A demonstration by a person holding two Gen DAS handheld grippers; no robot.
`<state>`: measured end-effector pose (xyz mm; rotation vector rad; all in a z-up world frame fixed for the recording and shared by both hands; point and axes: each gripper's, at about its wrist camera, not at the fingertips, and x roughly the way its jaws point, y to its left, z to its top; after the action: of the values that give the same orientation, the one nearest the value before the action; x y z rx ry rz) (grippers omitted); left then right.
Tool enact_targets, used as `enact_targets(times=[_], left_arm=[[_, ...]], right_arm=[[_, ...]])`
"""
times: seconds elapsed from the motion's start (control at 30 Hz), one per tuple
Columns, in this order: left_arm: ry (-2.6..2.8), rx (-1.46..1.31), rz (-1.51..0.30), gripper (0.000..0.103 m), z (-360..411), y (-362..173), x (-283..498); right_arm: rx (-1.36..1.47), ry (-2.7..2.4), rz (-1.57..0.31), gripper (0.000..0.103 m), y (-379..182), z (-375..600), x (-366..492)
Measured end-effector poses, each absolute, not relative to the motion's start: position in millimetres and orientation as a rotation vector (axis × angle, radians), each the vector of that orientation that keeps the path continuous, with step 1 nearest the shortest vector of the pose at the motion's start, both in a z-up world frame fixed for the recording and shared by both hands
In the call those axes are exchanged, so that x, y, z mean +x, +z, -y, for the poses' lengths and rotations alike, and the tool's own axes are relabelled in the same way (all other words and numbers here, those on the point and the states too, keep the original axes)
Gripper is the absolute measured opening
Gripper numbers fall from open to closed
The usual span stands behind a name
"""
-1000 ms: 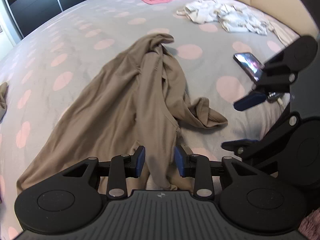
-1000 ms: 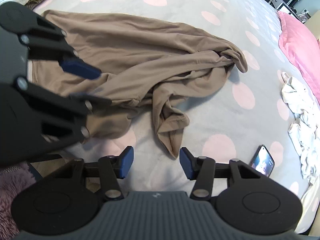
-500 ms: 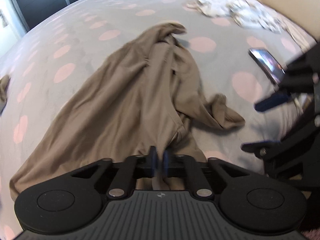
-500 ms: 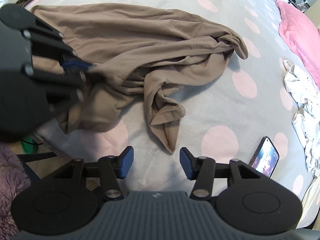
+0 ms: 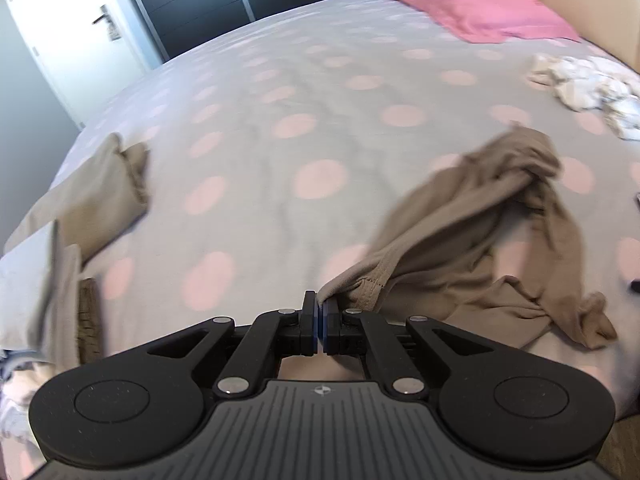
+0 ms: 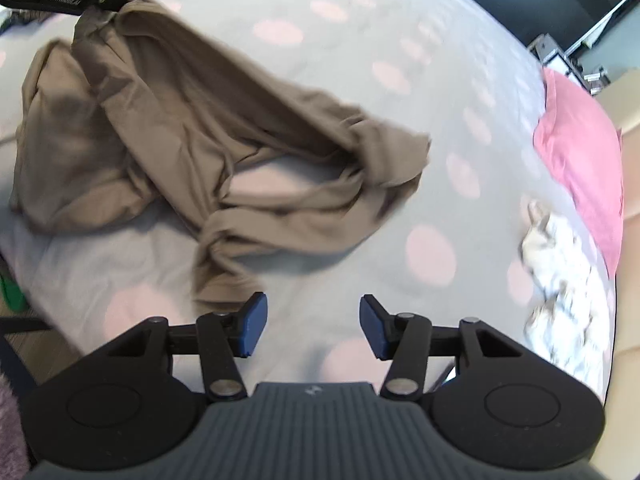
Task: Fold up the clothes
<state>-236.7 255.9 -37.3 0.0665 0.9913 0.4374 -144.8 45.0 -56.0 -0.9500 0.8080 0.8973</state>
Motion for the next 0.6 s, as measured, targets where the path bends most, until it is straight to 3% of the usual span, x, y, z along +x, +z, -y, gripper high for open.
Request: enact_targets(times=[0.27, 0.6], left_arm=[[0.509, 0.106, -1.055, 0.000, -313.6, -47.9, -227.9], [0.513, 0.106, -1.099, 0.000, -336.1, -78.2, -216.0]], right_arm=[[-1.089, 0.974, -0.551, 0.053, -61.1, -72.0, -117.6], [-1.470, 1.088, -0.170, 0.050, -114.0, -84.1, -124.4]])
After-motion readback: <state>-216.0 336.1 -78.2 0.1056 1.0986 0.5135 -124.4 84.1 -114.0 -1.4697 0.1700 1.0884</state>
